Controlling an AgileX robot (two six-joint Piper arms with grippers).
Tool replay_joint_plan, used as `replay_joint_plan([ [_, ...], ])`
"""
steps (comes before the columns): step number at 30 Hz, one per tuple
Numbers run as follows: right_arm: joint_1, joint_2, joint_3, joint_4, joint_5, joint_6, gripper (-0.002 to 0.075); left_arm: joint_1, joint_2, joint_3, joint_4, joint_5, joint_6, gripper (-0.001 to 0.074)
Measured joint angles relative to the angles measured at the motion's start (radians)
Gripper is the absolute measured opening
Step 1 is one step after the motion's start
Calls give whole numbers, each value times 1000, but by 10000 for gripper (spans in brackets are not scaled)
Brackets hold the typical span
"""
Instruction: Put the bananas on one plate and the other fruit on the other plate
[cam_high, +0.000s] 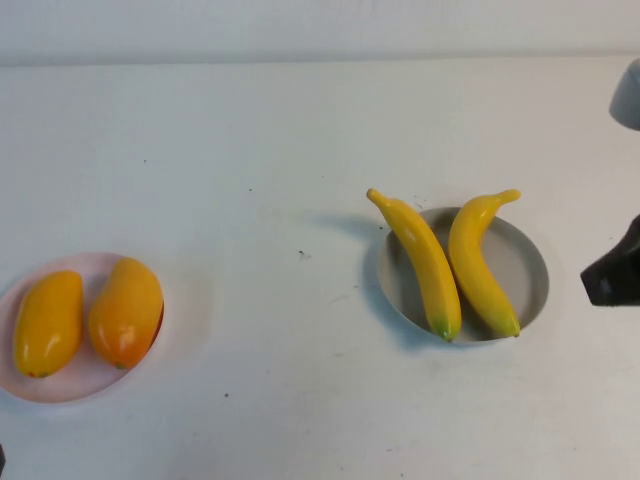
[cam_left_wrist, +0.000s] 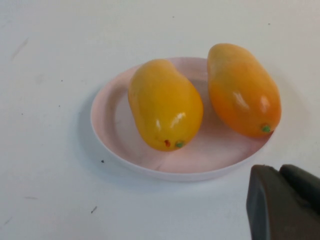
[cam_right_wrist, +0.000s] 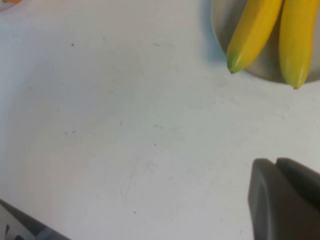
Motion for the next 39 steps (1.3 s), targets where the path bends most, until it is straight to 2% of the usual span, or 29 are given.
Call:
replay_joint_plan([
  [6,-3,-44,146,-14,-47,-4,-15,0,0,0,0,0,0,4],
  [10,-75,-123,361,22,-346,-58,-15,0,0,0,0,0,0,4],
  [17,-281,-433,848,186,-932,-323,-15,0,0,0,0,0,0,4],
  [21,-351,-650,1083,233,-1093,-351,-15,0,0,0,0,0,0,4],
  [26,-393,-892,1269,266,-1147,-358,-15,0,0,0,0,0,0,4],
  [32,-424,-1101,1280,270,-1097,-364,-15,0,0,0,0,0,0,4],
  [39,-426,-1129,1282,270,-1088,-364,-15,0,0,0,0,0,0,4],
])
